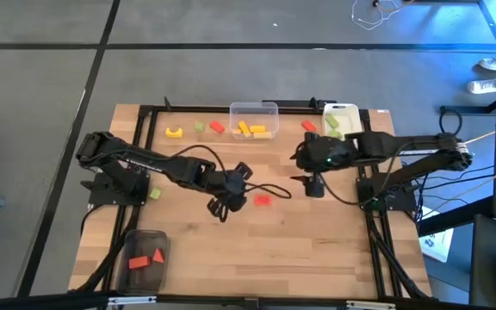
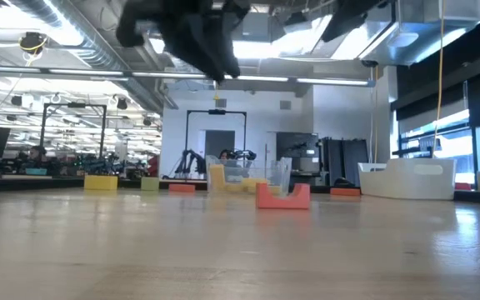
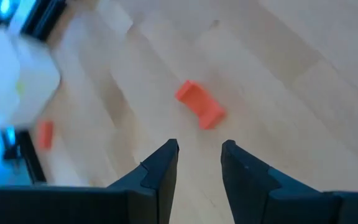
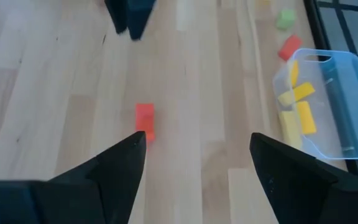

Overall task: Sort & place blocks by color
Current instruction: Put the orange arched block into the black bin

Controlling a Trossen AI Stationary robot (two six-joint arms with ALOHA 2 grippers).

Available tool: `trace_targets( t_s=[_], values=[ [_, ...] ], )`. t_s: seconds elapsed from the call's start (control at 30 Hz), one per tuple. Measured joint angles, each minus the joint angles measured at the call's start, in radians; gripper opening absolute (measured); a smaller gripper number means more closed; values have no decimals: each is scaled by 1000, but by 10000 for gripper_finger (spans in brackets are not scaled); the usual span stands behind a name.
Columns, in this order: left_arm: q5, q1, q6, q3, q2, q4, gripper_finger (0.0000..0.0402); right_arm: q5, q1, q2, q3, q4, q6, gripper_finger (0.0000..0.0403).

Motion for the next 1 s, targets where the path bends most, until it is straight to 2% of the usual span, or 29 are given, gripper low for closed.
trace_targets(
  t_s=[0.17,0.3,0.43,0.57,1.0],
  values=[
    [32,51,230,-70,0,137,114,0,0,-55,0,-40,0,289],
    [70,78,332,-102,3,197,114,0,0,-97,0,-58,-3,289],
    [173,103,378,-108,43,225,114,0,0,-129,0,-62,-3,289],
    [230,119,404,-107,114,269,114,0,0,-149,0,-61,-3,289],
    [230,119,567,-106,264,335,114,0,0,-155,0,-77,-4,289]
  ],
)
